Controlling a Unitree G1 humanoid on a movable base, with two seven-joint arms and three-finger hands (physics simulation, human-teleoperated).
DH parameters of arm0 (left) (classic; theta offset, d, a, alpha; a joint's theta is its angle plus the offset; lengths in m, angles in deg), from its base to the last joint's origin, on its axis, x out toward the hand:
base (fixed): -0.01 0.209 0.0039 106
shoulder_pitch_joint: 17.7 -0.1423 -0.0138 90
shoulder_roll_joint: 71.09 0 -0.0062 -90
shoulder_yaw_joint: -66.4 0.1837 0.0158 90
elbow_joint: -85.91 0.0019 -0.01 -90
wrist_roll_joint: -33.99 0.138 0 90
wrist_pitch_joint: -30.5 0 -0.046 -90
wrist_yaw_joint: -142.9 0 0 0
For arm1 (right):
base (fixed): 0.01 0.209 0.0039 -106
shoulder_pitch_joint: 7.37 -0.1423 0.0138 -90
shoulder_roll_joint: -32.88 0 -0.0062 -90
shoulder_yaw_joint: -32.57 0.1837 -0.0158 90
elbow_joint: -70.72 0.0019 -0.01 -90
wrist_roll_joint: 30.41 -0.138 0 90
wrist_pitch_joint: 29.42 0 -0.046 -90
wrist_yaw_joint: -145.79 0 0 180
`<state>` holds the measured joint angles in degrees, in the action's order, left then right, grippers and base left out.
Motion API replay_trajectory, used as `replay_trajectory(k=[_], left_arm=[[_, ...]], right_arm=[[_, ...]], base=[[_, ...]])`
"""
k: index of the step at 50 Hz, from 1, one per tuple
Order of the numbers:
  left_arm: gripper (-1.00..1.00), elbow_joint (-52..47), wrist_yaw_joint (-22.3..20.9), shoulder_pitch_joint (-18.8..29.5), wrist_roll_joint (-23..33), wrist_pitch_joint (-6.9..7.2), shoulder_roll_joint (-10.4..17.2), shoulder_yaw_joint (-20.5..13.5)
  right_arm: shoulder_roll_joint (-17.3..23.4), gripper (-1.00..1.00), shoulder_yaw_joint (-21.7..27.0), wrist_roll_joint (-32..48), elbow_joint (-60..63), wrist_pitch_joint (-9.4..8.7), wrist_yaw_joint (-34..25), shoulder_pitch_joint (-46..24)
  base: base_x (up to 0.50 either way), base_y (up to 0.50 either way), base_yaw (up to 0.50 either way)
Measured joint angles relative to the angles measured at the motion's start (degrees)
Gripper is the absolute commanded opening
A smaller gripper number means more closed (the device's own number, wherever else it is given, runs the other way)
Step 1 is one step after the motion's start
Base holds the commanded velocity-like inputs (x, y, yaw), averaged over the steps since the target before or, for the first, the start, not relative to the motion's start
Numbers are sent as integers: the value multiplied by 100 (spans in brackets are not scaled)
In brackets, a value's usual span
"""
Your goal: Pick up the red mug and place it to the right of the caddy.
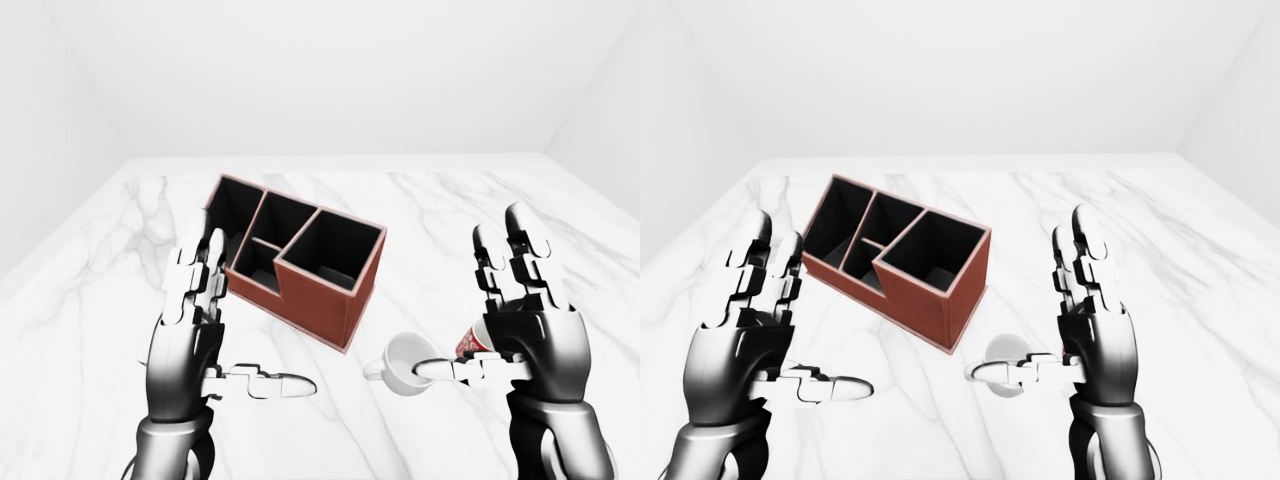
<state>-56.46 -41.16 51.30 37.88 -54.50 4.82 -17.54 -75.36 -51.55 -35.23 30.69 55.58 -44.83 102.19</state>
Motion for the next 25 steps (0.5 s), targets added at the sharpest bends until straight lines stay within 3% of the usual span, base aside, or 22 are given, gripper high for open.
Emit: replay_trajectory(k=[13, 25], left_arm=[[100, -39, 20, -52, 30, 0, 19, 40], [100, -105, 37, -85, 48, 0, 40, 49]], right_arm=[[-19, 95, 65, -21, 18, 0, -6, -22], [-52, 95, 131, -98, 40, 0, -21, -47]], base=[[49, 0, 0], [2, -7, 0]])
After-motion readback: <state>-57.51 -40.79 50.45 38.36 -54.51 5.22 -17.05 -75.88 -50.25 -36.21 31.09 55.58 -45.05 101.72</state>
